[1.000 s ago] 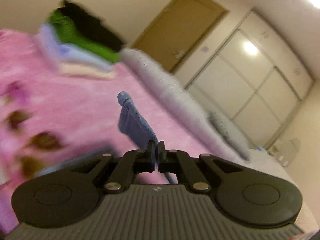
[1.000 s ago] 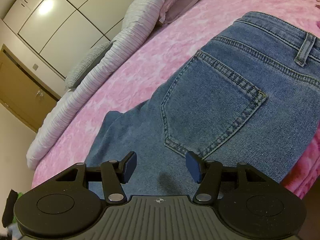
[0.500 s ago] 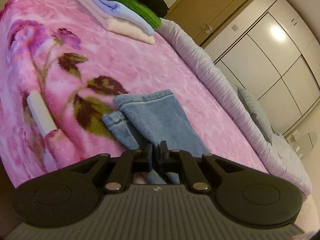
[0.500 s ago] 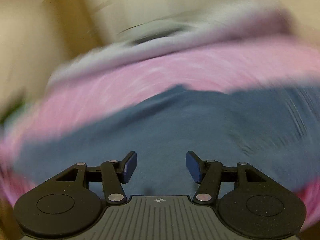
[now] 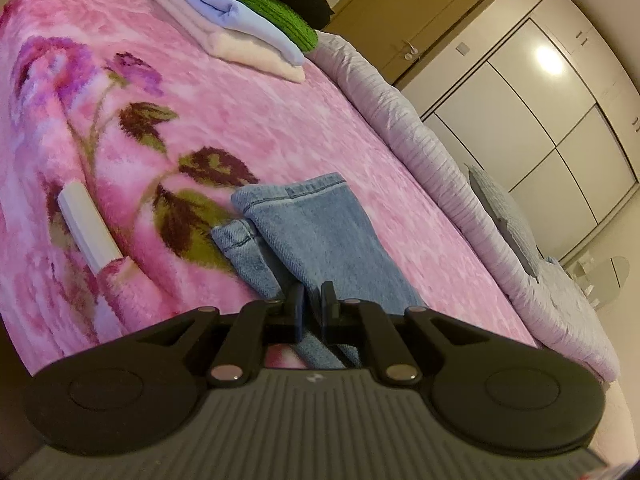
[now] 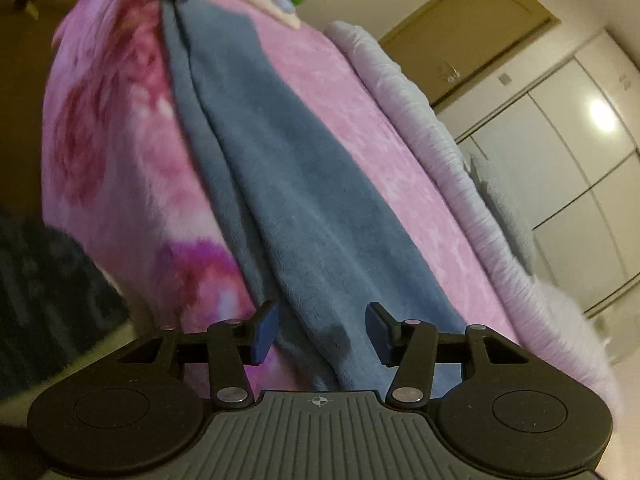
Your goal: Fold clothes
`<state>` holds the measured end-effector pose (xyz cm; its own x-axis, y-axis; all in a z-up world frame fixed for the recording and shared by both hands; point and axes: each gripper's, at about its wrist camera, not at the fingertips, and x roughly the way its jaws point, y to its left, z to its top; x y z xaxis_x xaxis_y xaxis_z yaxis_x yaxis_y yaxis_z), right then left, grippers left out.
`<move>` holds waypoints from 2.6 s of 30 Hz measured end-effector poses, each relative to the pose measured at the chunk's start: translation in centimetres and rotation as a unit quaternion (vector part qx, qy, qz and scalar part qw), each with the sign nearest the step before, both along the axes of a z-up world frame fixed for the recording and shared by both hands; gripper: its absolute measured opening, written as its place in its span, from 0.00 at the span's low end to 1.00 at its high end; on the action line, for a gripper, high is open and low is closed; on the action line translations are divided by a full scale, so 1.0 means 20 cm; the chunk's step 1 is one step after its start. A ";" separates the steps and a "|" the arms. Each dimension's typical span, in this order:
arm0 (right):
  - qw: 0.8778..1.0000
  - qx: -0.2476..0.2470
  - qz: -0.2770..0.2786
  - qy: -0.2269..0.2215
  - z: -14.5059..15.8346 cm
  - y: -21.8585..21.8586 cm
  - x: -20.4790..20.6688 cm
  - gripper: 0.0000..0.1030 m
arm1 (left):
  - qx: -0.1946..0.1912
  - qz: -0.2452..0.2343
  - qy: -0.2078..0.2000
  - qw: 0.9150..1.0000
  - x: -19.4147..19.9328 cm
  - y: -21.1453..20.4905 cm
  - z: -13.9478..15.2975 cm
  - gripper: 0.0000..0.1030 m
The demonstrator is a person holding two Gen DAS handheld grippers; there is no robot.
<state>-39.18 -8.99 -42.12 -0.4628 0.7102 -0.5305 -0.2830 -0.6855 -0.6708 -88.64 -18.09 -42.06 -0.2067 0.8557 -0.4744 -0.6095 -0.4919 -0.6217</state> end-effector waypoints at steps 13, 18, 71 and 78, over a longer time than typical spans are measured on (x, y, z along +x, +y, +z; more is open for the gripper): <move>0.999 0.024 -0.016 0.042 0.16 0.02 0.07 0.01 | 0.009 -0.071 0.139 0.988 0.07 -0.03 0.12 0.02; 1.000 -0.009 -0.010 -0.007 -0.01 0.01 -0.01 0.01 | -0.001 -0.058 0.146 0.988 0.10 -0.09 0.04 0.02; 0.521 -0.330 -0.473 0.630 0.14 0.24 1.58 0.03 | -0.057 -0.282 0.150 0.946 1.15 0.29 0.07 0.03; 0.654 -0.297 -0.436 0.543 0.33 0.17 1.24 0.03 | -0.090 -0.239 0.153 0.955 0.93 0.26 0.08 0.05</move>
